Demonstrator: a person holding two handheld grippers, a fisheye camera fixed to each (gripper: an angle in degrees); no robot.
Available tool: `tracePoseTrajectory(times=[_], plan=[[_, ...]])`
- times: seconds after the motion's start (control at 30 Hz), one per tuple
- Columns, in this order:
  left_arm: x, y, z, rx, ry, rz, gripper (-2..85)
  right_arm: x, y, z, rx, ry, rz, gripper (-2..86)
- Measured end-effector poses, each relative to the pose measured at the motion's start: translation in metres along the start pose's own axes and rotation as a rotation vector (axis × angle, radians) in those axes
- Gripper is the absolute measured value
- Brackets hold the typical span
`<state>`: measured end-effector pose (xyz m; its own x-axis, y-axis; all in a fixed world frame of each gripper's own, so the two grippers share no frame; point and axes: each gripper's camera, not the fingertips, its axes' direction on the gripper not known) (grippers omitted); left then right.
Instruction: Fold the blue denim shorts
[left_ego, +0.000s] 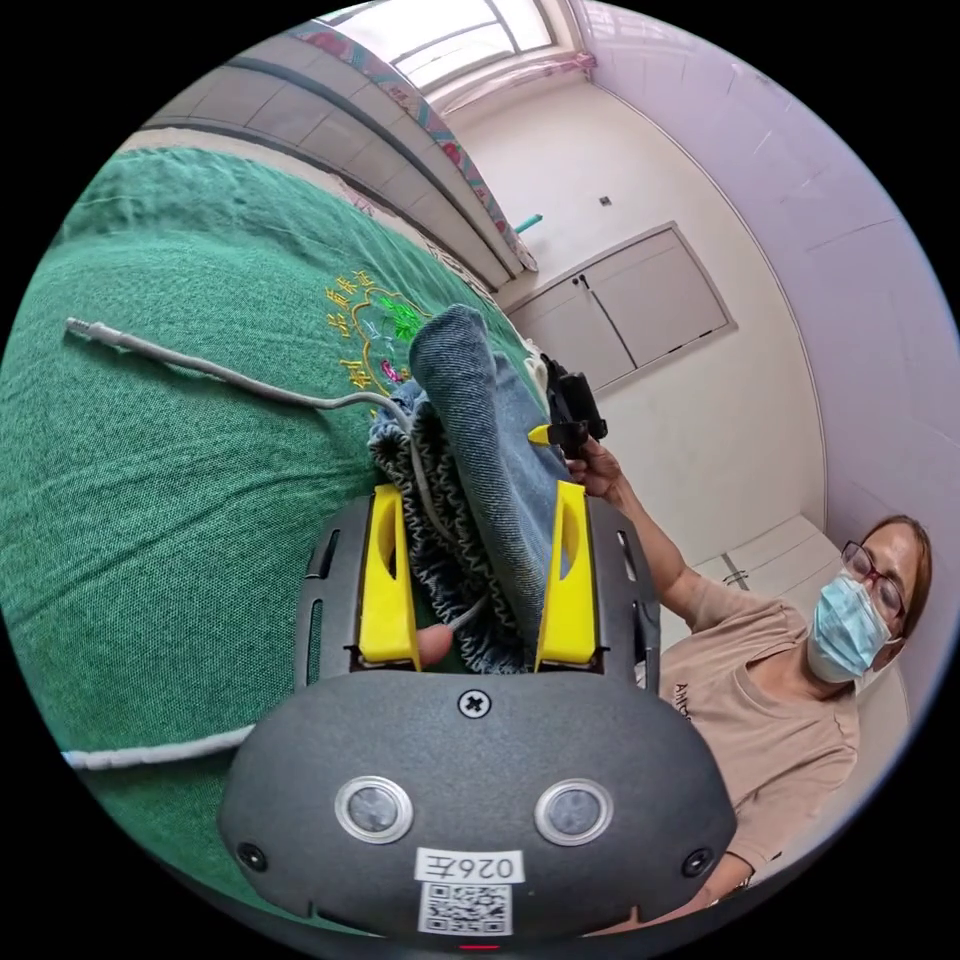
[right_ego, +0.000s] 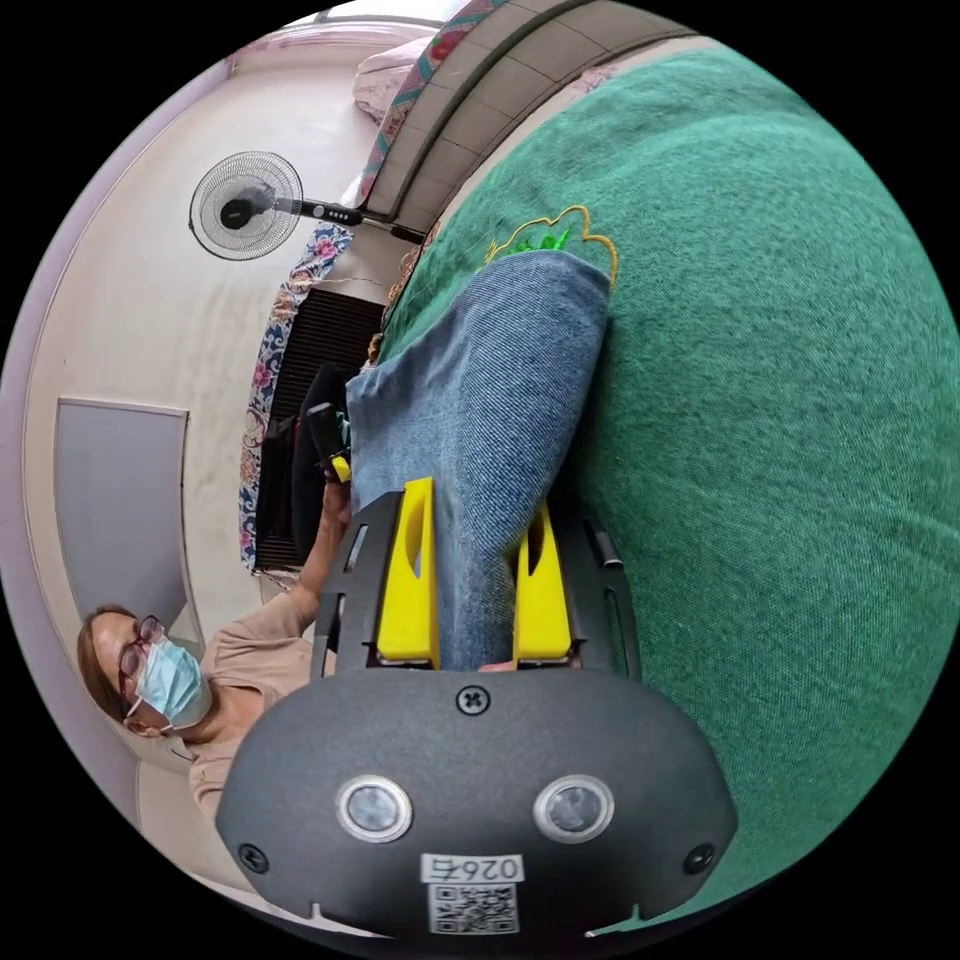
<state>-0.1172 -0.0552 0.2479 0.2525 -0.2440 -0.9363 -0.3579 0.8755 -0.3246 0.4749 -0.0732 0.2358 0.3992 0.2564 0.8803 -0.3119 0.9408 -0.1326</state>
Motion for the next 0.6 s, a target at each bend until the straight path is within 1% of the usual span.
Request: tracePoseTrajectory(times=[0.13, 0.37, 0.47, 0.6], plan=[[-0.004, -0.001, -0.022, 0.014, 0.026, -0.087, 13.3, -0.020, -0.019, -0.014, -0.003, 0.031, -0.024, 6.7], [0.031, -0.005, -0.069, 0.038, 0.039, -0.082, 14.2, -0.056, -0.060, -0.043, -0.029, 0.017, -0.016, 5.8], [0.045, -0.005, -0.093, 0.044, 0.033, -0.104, 12.9, -0.076, -0.077, -0.058, -0.026, 0.030, -0.009, 5.2], [0.086, -0.003, -0.131, 0.045, -0.034, -0.092, 10.9, -0.125, -0.102, -0.082, -0.028, 0.090, -0.031, 3.2]])
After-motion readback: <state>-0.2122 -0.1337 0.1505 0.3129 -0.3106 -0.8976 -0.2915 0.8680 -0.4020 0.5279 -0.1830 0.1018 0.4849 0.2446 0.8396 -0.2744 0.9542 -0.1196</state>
